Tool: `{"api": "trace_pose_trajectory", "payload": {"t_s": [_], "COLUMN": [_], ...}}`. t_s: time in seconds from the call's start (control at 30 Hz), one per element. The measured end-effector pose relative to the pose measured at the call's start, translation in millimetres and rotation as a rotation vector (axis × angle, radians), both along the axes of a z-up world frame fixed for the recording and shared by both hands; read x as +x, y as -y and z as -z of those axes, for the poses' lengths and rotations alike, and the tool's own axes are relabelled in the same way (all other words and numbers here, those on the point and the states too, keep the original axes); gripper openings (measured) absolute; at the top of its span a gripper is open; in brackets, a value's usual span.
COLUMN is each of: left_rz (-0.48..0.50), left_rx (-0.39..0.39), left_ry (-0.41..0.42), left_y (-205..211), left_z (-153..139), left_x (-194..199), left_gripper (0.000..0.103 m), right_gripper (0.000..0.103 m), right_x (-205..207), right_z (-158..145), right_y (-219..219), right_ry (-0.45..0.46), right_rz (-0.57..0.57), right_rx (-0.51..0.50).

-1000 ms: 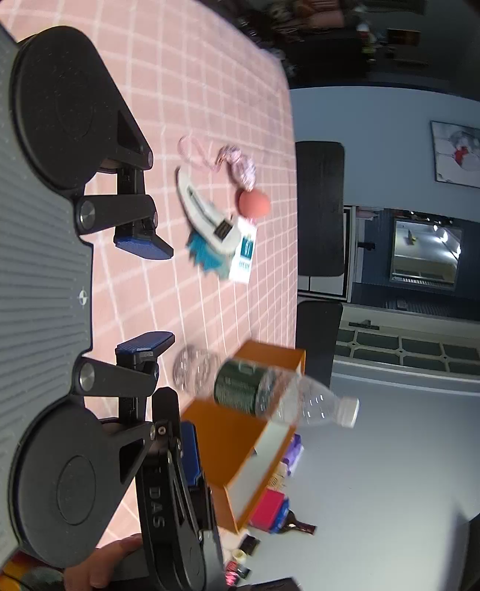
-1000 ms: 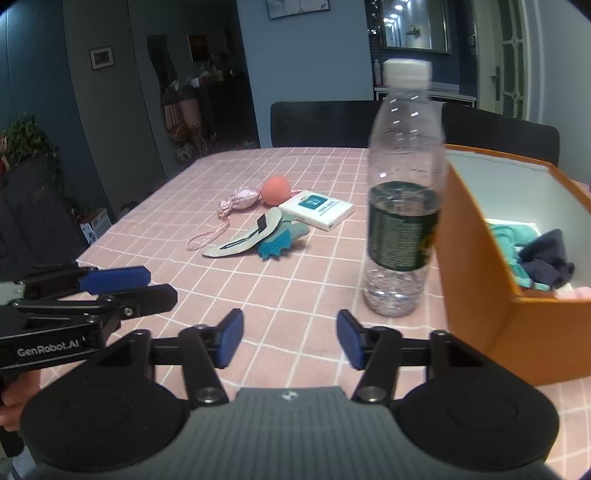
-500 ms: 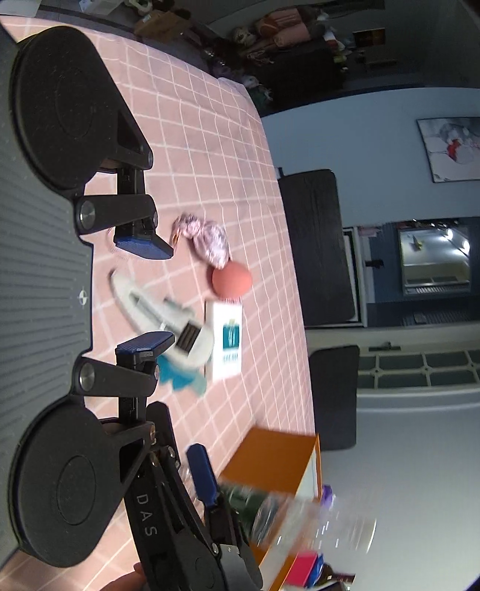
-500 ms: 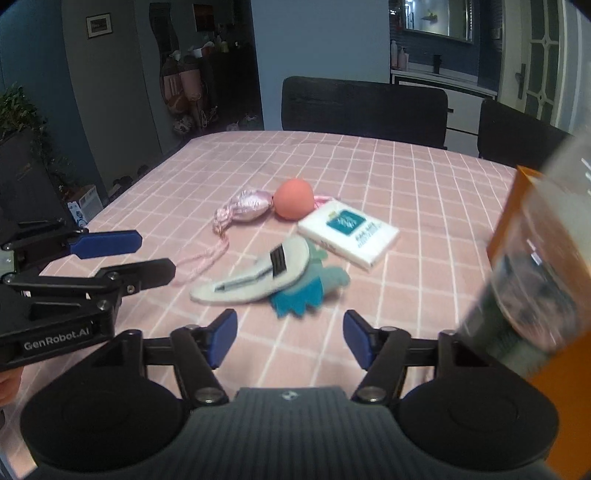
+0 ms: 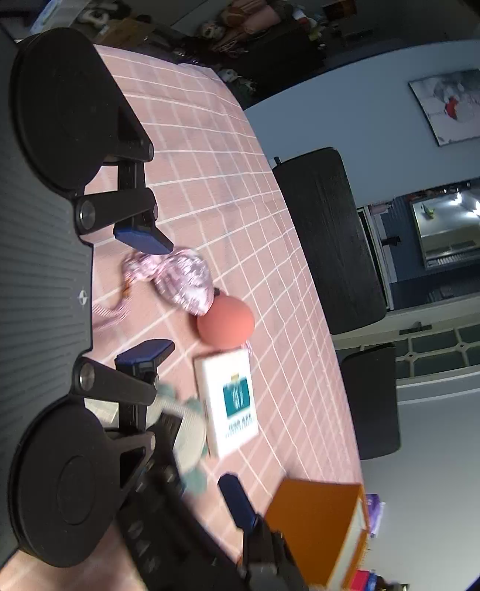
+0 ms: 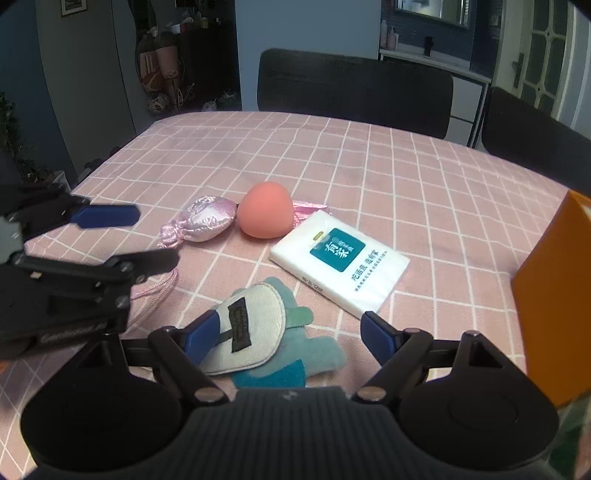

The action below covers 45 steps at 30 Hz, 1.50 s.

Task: Organize soft objects
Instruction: 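Grasp the pink satin pouch with the left gripper while the right gripper grasps the white insole, then carry the pink satin pouch with the left gripper while the right gripper carries the white insole to the box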

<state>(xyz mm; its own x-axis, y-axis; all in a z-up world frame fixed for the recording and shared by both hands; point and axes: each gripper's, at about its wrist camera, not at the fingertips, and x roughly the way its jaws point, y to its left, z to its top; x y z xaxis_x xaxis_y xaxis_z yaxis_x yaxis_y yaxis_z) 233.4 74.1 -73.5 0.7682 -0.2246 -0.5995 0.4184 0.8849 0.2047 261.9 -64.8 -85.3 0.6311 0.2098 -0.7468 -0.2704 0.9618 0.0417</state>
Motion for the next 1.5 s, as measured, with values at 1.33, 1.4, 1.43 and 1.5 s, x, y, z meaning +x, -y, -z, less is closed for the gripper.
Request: {"api": "trace_pose_trajectory", "payload": {"t_s": [1.33,1.4,1.43,1.5], "left_rz": [-0.040,-0.046,-0.050,-0.058], "left_rx": [0.005,-0.008,-0.017,-0.038], "left_ry": [-0.036,-0.032,-0.036,-0.042], "left_y": [6,6,6,6], "left_z": [0,-8,-11,-18], "left_x": [-17,-30,-35,-47], "left_gripper": [0.036,0.036,0.036,0.036], "right_gripper": [0.029,0.029,0.030,0.030], "right_x": [-23,-32,-36,-48], "right_z": [-16,-22,-24,-29], "right_y": [2,3,4,6], "right_ry": [0.018,0.021,0.025,0.036], "right_rz": [-0.020,-0.021,-0.021,-0.020], "right_rx": [0.126,0.125,0.121,0.113]}}
